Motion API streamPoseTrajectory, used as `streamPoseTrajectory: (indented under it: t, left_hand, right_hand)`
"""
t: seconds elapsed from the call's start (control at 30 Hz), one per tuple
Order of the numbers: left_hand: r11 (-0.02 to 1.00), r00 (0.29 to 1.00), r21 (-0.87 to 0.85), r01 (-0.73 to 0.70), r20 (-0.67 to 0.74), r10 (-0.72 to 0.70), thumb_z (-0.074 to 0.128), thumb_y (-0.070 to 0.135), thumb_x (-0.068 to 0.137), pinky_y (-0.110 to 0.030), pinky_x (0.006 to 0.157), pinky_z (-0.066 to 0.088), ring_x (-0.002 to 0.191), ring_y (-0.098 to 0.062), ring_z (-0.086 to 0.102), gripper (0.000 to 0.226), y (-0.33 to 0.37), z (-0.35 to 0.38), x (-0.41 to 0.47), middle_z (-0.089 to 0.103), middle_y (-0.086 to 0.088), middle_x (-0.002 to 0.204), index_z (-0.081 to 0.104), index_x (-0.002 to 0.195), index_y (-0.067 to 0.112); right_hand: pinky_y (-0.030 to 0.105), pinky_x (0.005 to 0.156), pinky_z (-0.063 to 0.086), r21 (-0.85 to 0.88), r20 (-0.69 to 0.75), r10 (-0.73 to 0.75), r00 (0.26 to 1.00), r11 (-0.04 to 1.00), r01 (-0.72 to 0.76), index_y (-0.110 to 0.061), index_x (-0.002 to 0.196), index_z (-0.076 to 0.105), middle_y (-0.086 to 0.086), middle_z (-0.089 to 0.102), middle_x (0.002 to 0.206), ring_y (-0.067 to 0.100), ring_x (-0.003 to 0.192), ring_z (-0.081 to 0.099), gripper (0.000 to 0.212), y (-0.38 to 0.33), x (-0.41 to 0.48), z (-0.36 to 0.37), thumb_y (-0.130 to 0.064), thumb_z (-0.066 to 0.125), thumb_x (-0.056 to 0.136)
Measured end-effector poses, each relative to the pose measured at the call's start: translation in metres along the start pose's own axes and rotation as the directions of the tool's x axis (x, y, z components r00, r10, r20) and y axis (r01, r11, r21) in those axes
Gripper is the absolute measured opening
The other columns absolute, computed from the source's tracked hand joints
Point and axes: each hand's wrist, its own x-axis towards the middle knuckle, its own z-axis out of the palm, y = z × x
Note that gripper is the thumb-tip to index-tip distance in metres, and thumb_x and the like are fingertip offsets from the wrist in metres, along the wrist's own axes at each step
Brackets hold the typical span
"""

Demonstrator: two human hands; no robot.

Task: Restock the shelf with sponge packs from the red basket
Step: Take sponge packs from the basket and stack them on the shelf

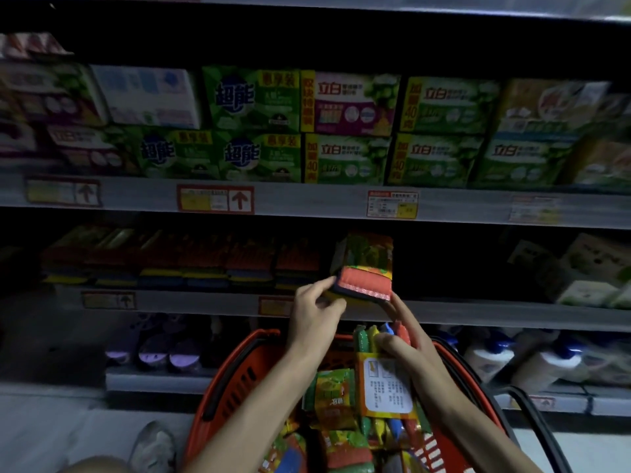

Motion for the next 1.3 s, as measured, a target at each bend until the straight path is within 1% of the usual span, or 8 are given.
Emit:
streamPoseTrajectory:
  t: [0.3,0.37,0.53,0.73,0.9,1.03,1.13,1.3]
  left_hand:
    - [0.994,0.994,-0.017,0.104,-0.022,-0.104,0.064,0.018,0.098,-0.001,0.053,0.04,0.072,0.004,0.053,0.05,-0.007,0.01,0.01,0.061,0.004,0.112,0.053,0.146,0.027]
    - [0.991,0.991,-0.031,0.132,-0.026,-0.133,0.064,0.018,0.098,-0.004,0.055,0.041,0.072,0.003,0.053,0.051,-0.008,0.012,0.011,0.06,0.011,0.091,0.051,0.147,0.028]
    - [0.982,0.985,-0.087,0.169,-0.028,-0.172,0.063,0.017,0.098,-0.022,0.082,0.043,0.086,0.007,0.052,0.054,-0.013,0.016,0.017,0.056,0.015,0.098,0.05,0.149,0.026]
    - [0.975,0.981,-0.109,0.195,0.017,-0.194,0.061,0.016,0.1,-0.009,0.063,0.04,0.071,0.009,0.044,0.057,-0.013,0.017,0.015,0.044,0.025,0.088,0.043,0.153,0.024]
    - [0.976,0.981,-0.103,0.19,-0.012,-0.192,0.06,0.016,0.1,-0.017,0.083,0.038,0.103,0.002,0.047,0.06,-0.017,0.021,0.017,0.049,0.002,0.15,0.04,0.155,0.023]
    - [0.981,0.984,-0.081,0.174,-0.031,-0.177,0.06,0.019,0.1,-0.017,0.076,0.043,0.092,0.003,0.054,0.06,-0.017,0.023,0.018,0.056,0.019,0.114,0.038,0.156,0.022]
    - [0.984,0.983,-0.05,0.172,-0.058,-0.175,0.063,0.03,0.099,-0.036,0.11,0.044,0.134,-0.017,0.051,0.063,-0.015,0.024,0.018,0.051,0.001,0.149,0.038,0.156,0.022]
    - [0.984,0.985,-0.083,0.158,-0.052,-0.163,0.062,0.03,0.1,-0.033,0.114,0.036,0.144,-0.023,0.042,0.064,-0.01,0.021,0.017,0.04,-0.004,0.159,0.035,0.157,0.019]
  right_hand:
    - [0.014,0.086,0.052,-0.112,0.036,-0.033,0.999,0.993,0.037,-0.05,0.148,0.035,-0.037,0.046,0.143,-0.013,0.123,0.054,0.088,0.014,0.019,-0.004,-0.055,0.069,0.067]
    - [0.011,0.087,0.05,-0.133,0.044,-0.047,0.998,0.99,0.052,-0.049,0.148,0.035,-0.042,0.049,0.139,-0.016,0.123,0.053,0.087,0.016,0.023,-0.005,-0.054,0.069,0.068]
    - [0.002,0.079,0.046,-0.118,0.018,-0.04,0.999,0.992,0.042,-0.046,0.145,0.033,-0.033,0.041,0.143,-0.031,0.109,0.049,0.09,0.02,0.035,-0.005,-0.052,0.068,0.063]
    - [0.03,0.095,0.056,-0.12,0.003,0.031,1.0,0.992,-0.031,-0.034,0.159,0.029,-0.014,0.046,0.155,0.007,0.129,0.059,0.1,0.034,0.053,-0.011,-0.051,0.072,0.07]
    - [0.028,0.08,0.057,-0.103,-0.006,0.066,0.998,0.992,-0.066,-0.029,0.158,0.031,0.007,0.056,0.146,0.023,0.112,0.07,0.095,0.044,0.062,-0.01,-0.044,0.075,0.075]
    - [0.026,0.075,0.057,-0.084,0.02,0.058,0.998,0.995,-0.056,-0.025,0.154,0.037,0.004,0.066,0.13,0.017,0.101,0.073,0.081,0.042,0.062,-0.008,-0.028,0.073,0.082]
    - [0.031,0.079,0.059,-0.096,0.019,0.057,0.998,0.994,-0.055,-0.026,0.153,0.038,0.005,0.067,0.128,0.021,0.104,0.073,0.081,0.042,0.062,-0.01,-0.033,0.074,0.081]
    - [0.025,0.079,0.058,-0.089,0.028,0.039,0.999,0.995,-0.036,-0.03,0.15,0.038,-0.003,0.065,0.132,0.011,0.106,0.072,0.079,0.036,0.059,-0.007,-0.033,0.073,0.079]
